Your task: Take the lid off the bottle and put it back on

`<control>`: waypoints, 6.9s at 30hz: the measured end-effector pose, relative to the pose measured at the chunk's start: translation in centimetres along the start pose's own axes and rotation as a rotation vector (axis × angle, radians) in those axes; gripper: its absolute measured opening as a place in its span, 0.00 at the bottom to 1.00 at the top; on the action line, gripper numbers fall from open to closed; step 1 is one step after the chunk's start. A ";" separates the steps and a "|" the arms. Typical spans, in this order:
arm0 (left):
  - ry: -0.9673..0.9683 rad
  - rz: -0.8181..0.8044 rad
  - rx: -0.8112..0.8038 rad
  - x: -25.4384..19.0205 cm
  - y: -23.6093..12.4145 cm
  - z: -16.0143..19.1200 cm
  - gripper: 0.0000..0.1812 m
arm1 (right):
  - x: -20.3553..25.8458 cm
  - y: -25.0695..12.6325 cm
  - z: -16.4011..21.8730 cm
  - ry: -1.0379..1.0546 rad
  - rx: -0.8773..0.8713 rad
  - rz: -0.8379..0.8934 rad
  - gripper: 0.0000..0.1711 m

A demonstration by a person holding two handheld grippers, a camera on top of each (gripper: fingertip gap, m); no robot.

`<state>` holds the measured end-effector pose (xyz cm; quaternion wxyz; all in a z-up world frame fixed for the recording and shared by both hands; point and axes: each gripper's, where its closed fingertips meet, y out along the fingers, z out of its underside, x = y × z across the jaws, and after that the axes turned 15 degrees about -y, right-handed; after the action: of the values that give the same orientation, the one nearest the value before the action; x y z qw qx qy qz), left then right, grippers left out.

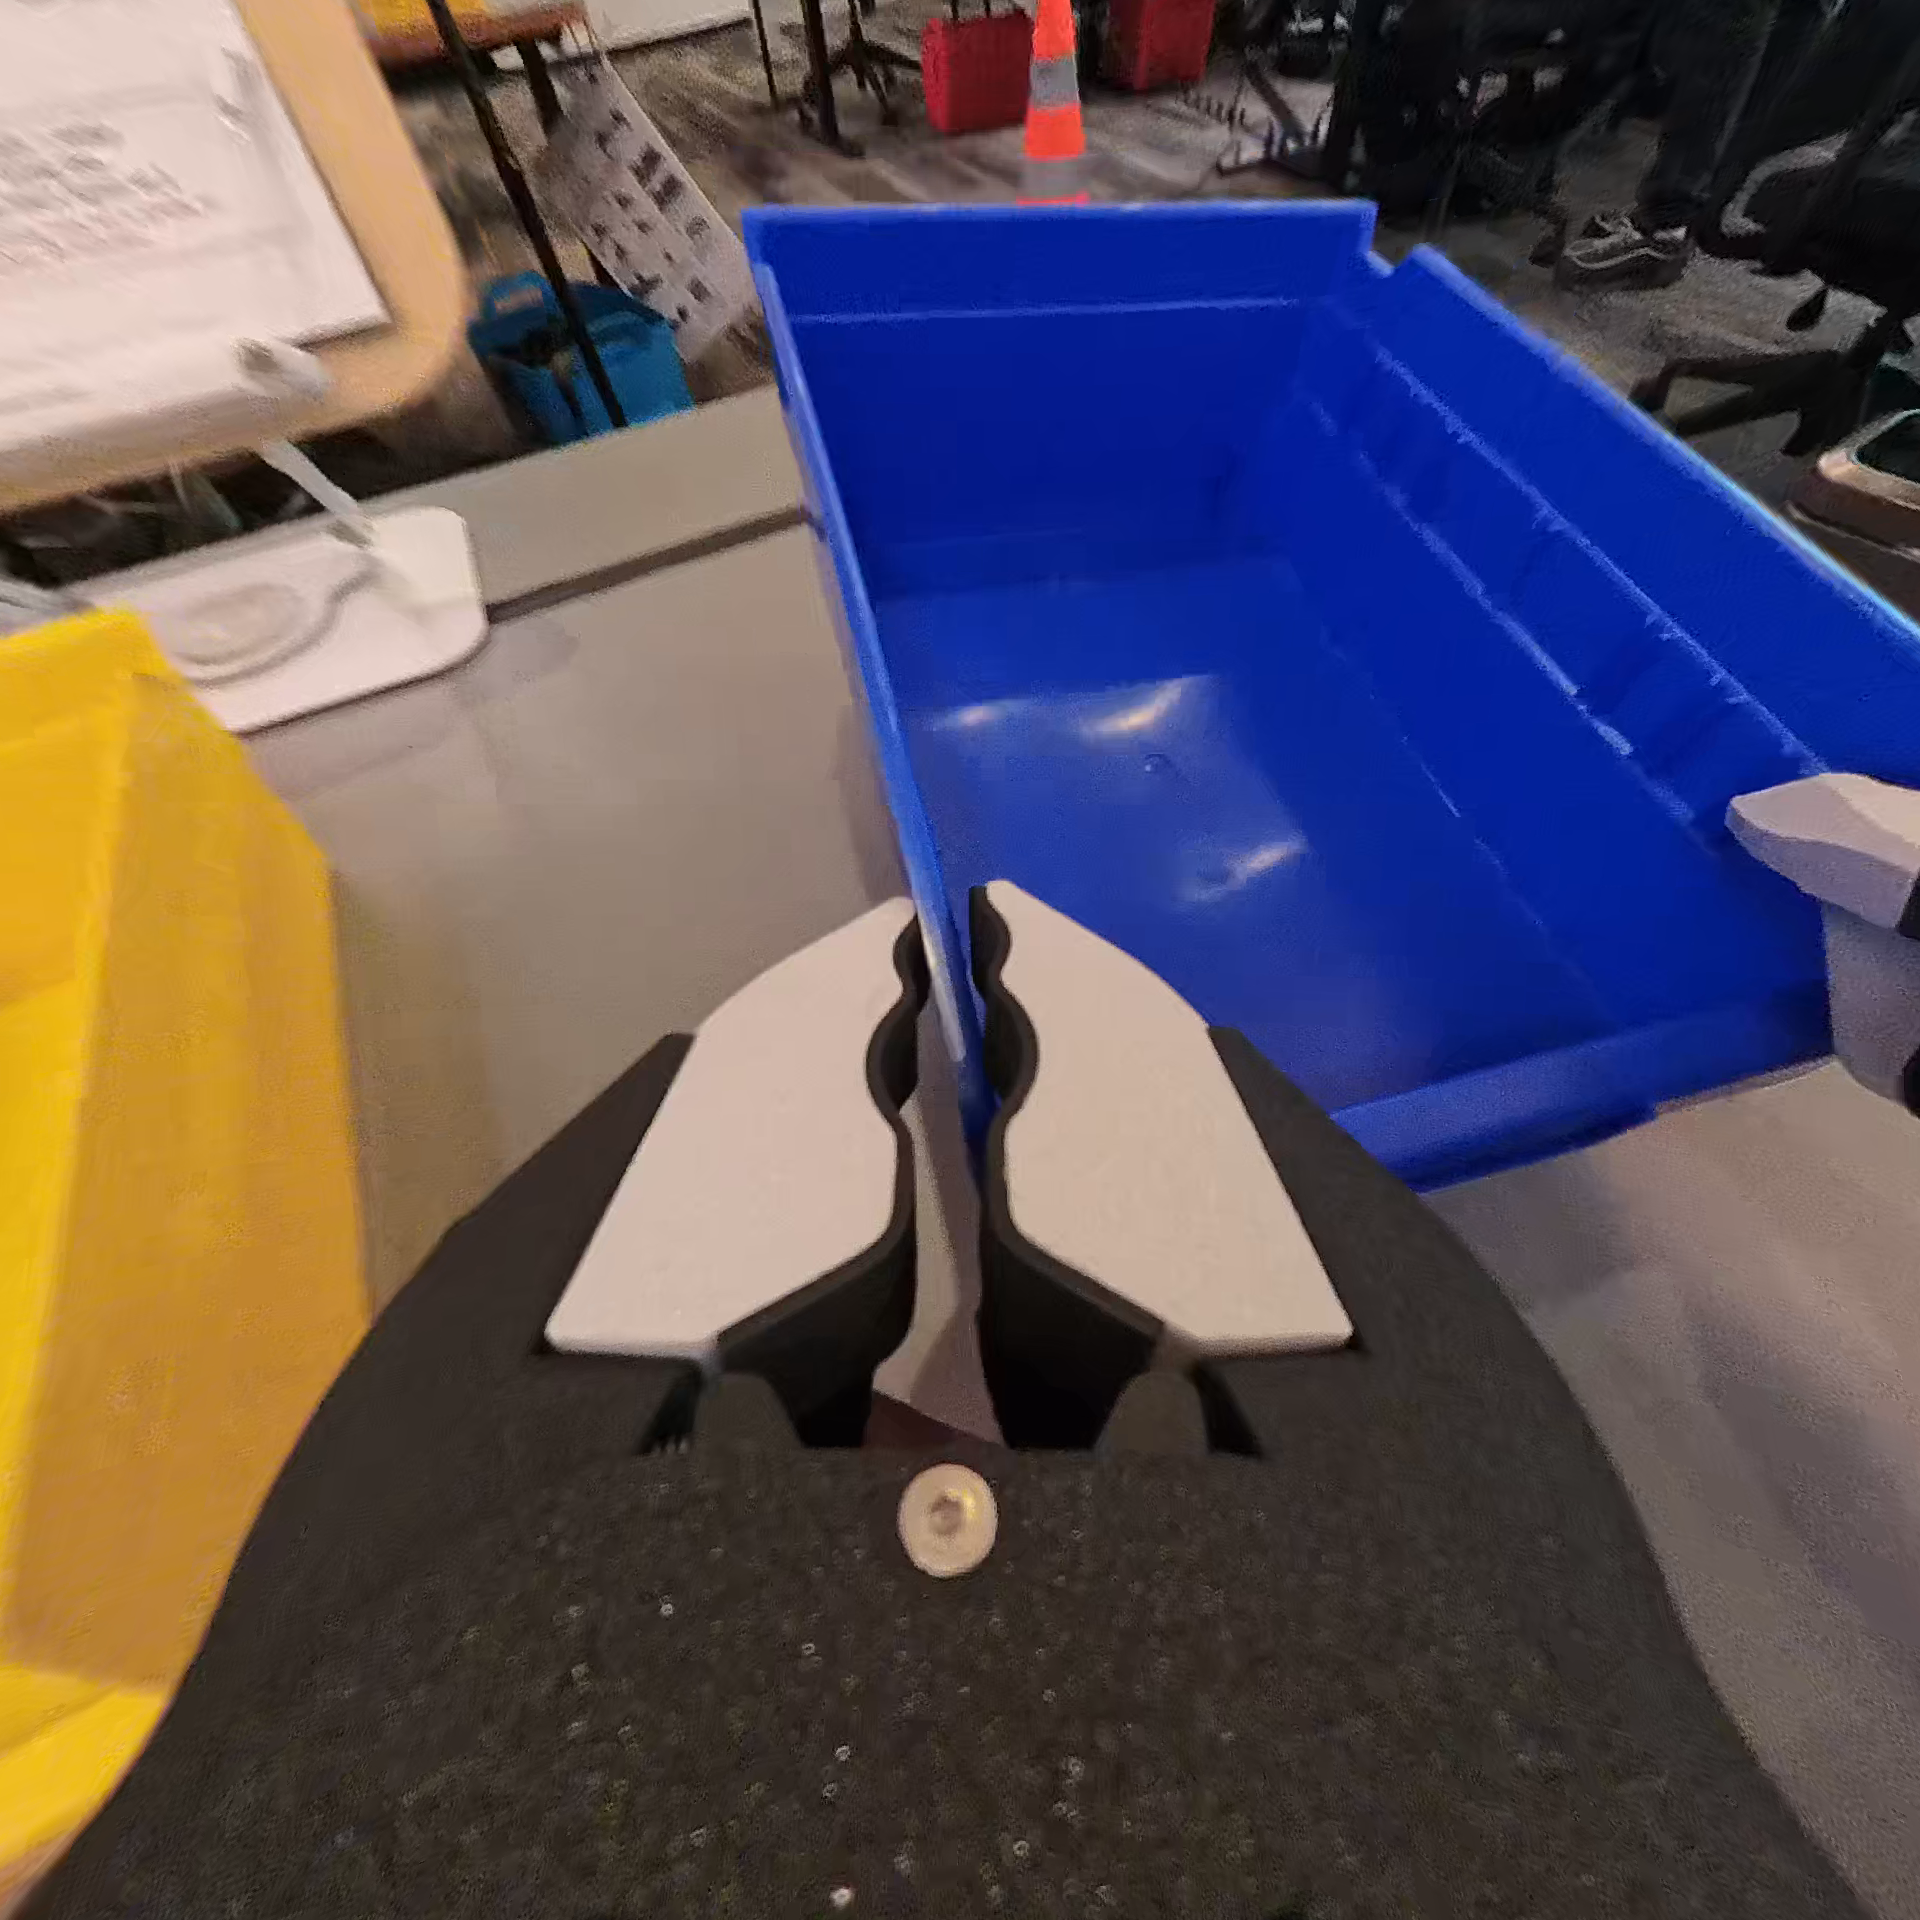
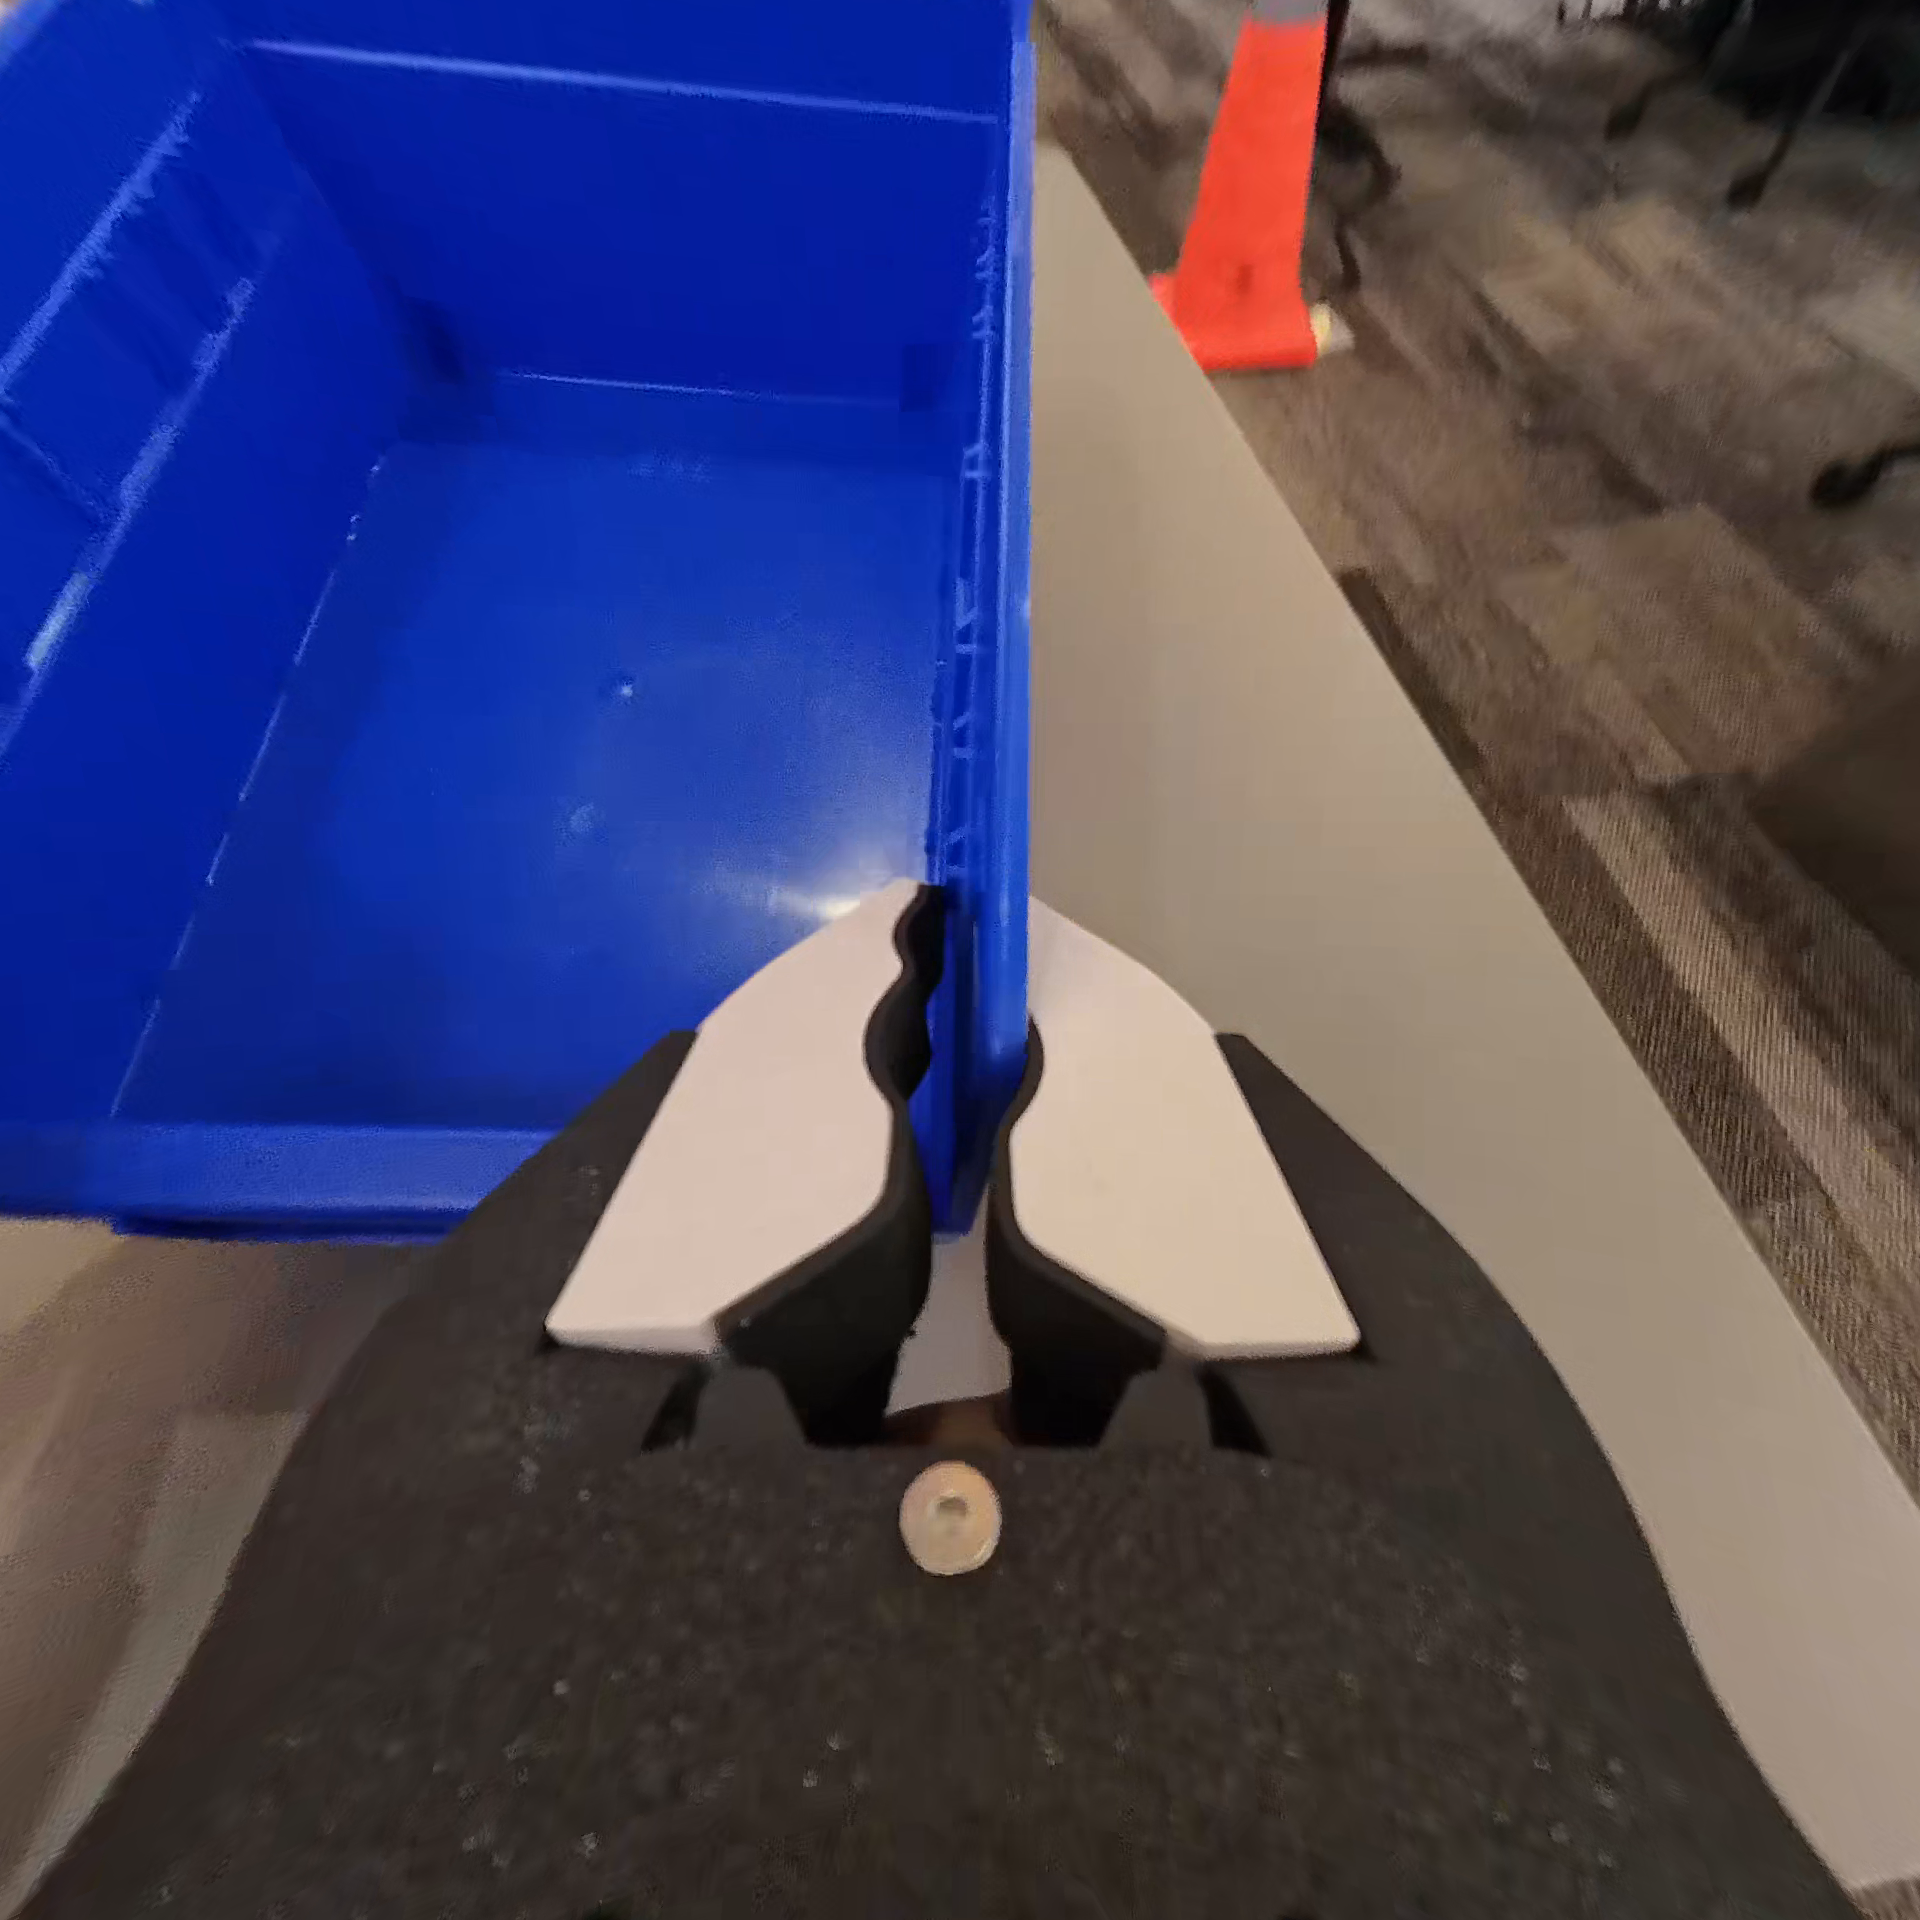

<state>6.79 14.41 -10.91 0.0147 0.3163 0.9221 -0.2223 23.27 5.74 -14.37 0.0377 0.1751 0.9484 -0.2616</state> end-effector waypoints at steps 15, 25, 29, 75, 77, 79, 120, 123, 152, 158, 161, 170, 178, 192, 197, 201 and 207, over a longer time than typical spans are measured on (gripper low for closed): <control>-0.101 0.198 0.051 0.5 -3.2 0.6 0.25 | -3.4 1.6 -1.5 0.117 -0.113 -0.018 0.21; -0.150 -0.171 -0.125 26.9 -16.3 -2.8 0.28 | 10.4 -5.3 -7.9 -0.276 -0.336 -0.055 0.29; -0.177 -0.282 -0.099 33.1 -17.2 0.4 0.34 | 26.3 -6.7 -8.1 -0.301 -0.331 -0.444 0.36; -0.251 -0.508 -0.099 56.8 -24.0 0.0 0.19 | 54.6 -6.8 -8.4 -0.377 -0.174 -0.675 0.20; -0.267 -0.440 -0.177 54.4 -25.4 -2.1 0.20 | 50.2 -8.2 -8.6 -0.398 -0.224 -0.705 0.22; -0.291 -0.347 -0.209 51.3 -25.8 -3.3 0.21 | 44.9 -8.7 -8.6 -0.389 -0.252 -0.705 0.22; -0.229 0.028 -0.005 30.7 -20.4 6.9 0.31 | 14.5 -7.0 -0.1 -0.276 -0.278 -0.381 0.23; -0.261 0.028 0.002 30.8 -20.3 7.0 0.33 | 14.7 -7.0 0.0 -0.287 -0.275 -0.384 0.23; -0.163 -0.749 0.759 55.8 -14.9 5.1 0.49 | 15.8 -7.1 0.4 -0.298 -0.252 -0.420 0.24; -0.033 -0.730 0.876 55.7 -14.8 5.3 0.46 | 15.7 -7.0 0.5 -0.277 -0.243 -0.435 0.24; 0.005 -0.712 0.814 55.4 -15.4 2.8 0.46 | 15.9 -7.1 0.5 -0.285 -0.245 -0.437 0.24; 0.099 -0.430 0.747 50.3 -18.3 -9.8 0.45 | 18.0 -7.3 0.5 -0.350 -0.250 -0.453 0.24; 0.365 -0.238 0.888 39.8 -17.4 -15.2 0.45 | 19.6 -7.0 0.7 -0.390 -0.239 -0.461 0.24; 0.900 -0.169 1.325 27.2 -5.6 -8.6 0.45 | 18.1 -7.5 0.9 -0.361 -0.247 -0.456 0.24; 1.084 -0.116 1.550 25.4 -6.1 -8.5 0.45 | 17.8 -7.6 0.9 -0.340 -0.245 -0.472 0.24; 1.195 -0.121 1.684 25.0 -6.2 -9.1 0.45 | 18.0 -7.5 0.9 -0.342 -0.242 -0.484 0.24; 1.217 -0.156 1.696 24.7 -2.8 -8.0 0.45 | 18.2 -7.6 1.1 -0.349 -0.237 -0.493 0.24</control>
<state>-13.70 29.99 -6.70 -0.6931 0.2212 0.3333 -0.5997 3.57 4.78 -14.64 0.1553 -0.1130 0.9653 -0.1768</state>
